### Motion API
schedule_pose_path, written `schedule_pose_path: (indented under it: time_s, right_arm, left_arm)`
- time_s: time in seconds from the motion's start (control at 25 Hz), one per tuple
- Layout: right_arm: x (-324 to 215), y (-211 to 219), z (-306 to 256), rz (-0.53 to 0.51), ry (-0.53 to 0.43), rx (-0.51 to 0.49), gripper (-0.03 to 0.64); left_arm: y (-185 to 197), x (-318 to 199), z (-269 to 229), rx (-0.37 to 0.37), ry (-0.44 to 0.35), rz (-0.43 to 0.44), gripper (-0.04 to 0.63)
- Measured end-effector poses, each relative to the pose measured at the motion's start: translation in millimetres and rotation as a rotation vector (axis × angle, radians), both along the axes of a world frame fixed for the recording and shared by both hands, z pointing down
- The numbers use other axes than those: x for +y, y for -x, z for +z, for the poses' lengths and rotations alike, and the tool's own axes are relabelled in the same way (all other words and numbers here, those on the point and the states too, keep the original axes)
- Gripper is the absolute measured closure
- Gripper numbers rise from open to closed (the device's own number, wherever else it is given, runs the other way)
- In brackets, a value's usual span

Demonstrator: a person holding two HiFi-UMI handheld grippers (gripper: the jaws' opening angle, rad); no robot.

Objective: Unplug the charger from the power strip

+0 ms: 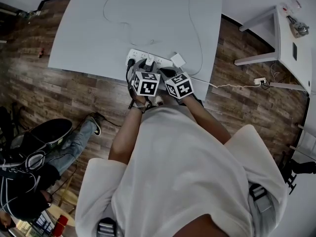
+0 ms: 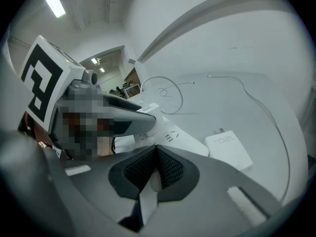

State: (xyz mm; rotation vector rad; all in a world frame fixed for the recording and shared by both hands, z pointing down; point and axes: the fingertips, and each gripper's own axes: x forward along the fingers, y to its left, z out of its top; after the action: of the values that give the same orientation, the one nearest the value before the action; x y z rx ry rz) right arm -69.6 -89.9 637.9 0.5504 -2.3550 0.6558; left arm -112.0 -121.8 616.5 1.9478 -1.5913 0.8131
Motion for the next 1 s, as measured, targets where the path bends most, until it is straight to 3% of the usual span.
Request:
schedule_pose_path:
  time_s: [0.16, 0.32, 0.44, 0.68, 1.0]
  right_arm:
    - [0.0, -1.0, -0.3, 0.0, -0.001, -0.002, 0.614]
    - [0.4, -2.6, 0.7, 0.0, -0.007, -0.004, 0.615]
    - [-2.6, -3.0, 1.4, 0.004, -0.011, -0.005, 0.615]
    - [-6.5, 1.7, 2.4, 0.006, -0.014, -0.008, 0.614]
    - [-4.1, -2.1, 1.3, 0.003, -0.009, -0.007, 0.615]
  left_arm:
    - [-0.9, 0.1, 0.0, 0.012, -0.008, -0.004, 0.456]
    - [0.6, 2.2, 0.1, 0.179, 0.009, -0.076, 0.451]
    - [1.3, 0.6, -0.1, 0.229, 0.016, -0.097, 0.451]
    - [6.0, -3.0, 1.3, 0.211, 0.005, -0.092, 0.451]
    - [-0.2, -2.1, 0.9, 0.069, -0.01, -0.016, 0.456]
